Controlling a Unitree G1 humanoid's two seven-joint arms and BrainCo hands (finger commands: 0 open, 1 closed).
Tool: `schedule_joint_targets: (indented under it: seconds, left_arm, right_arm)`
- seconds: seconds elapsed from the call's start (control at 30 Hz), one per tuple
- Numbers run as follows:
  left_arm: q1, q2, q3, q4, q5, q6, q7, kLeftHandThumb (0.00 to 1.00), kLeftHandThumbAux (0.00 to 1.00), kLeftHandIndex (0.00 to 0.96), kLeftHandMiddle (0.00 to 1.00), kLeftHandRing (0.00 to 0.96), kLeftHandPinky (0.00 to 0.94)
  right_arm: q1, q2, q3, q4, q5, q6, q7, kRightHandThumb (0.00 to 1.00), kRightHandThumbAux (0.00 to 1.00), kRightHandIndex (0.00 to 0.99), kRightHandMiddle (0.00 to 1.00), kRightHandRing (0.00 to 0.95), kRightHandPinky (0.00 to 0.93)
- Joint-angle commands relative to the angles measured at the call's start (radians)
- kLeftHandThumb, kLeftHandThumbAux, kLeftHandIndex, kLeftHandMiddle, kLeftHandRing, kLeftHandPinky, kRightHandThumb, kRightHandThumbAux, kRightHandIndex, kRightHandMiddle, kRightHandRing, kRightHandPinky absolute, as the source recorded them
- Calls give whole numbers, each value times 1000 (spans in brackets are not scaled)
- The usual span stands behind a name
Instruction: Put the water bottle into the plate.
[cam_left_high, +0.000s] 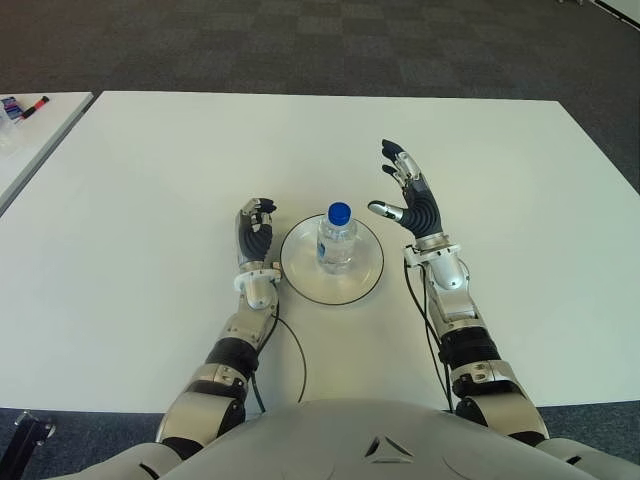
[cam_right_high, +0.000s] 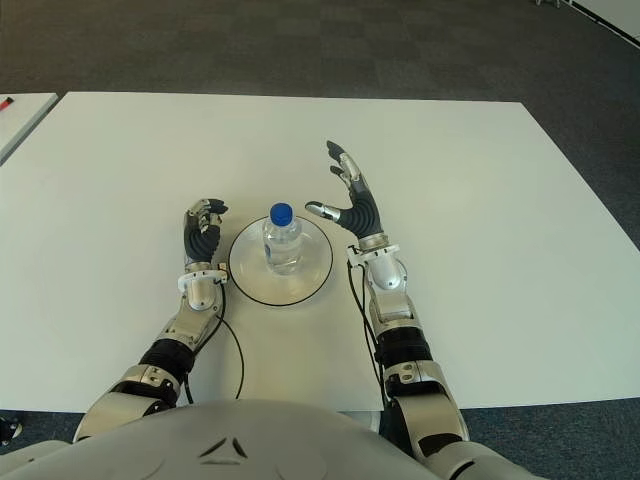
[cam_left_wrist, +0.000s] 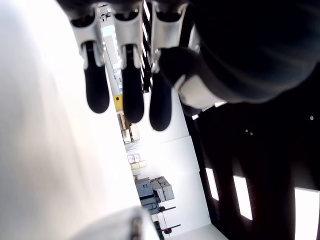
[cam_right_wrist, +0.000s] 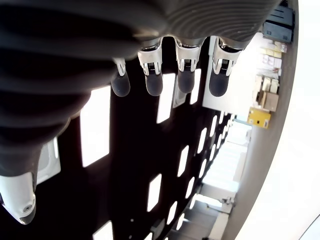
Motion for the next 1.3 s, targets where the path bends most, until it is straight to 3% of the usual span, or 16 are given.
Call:
schedule_joint_targets:
  seconds: [0.03, 0.3, 0.43, 0.53, 0.67, 0.87, 1.07, 1.17, 1.3]
  left_arm:
    - [16, 0, 3, -10, 0, 19, -5, 839, 677, 414, 454, 402, 436]
    - [21, 2, -1, -21, 6, 23, -2, 839, 677, 413, 454, 398, 426]
    - [21, 4, -4, -24, 21, 22, 15, 839, 677, 414, 454, 403, 433]
    - [22, 3, -5, -30, 31, 23, 28, 841, 676, 418, 453, 407, 434]
    - [30, 0, -3, -45, 26, 33, 19, 841, 676, 420, 451, 404, 430]
    - [43, 4, -2, -70, 21, 49, 4, 841, 675, 427, 446, 391, 416]
    - [37, 17, -1, -49, 12, 28, -12, 841, 675, 430, 443, 377, 403]
    - [37, 26, 0, -39, 9, 13, -20, 840, 676, 429, 443, 371, 402]
    - [36, 31, 4, -32, 5, 4, -29, 839, 676, 423, 447, 377, 413]
  right_arm:
    - [4, 9, -8, 16, 17, 26, 1, 394, 602, 0, 8, 28, 109]
    - [-43, -1, -33, 135, 41, 22, 23, 411, 615, 0, 12, 35, 108]
    - [-113, -13, -73, 329, 71, -7, 42, 411, 624, 0, 17, 39, 114]
    - [-154, -12, -99, 422, 84, 15, 32, 408, 648, 0, 27, 52, 131]
    - [-166, 14, -122, 432, 118, 43, 33, 407, 668, 0, 50, 78, 165]
    - [-180, 92, -198, 452, 255, 96, 82, 388, 675, 51, 131, 153, 254]
    - [-184, 156, -304, 409, 448, 254, 141, 402, 645, 139, 218, 248, 345]
    - [-171, 171, -313, 366, 466, 318, 120, 425, 621, 181, 258, 297, 378]
    - [-158, 179, -312, 331, 455, 349, 113, 440, 608, 203, 280, 326, 393]
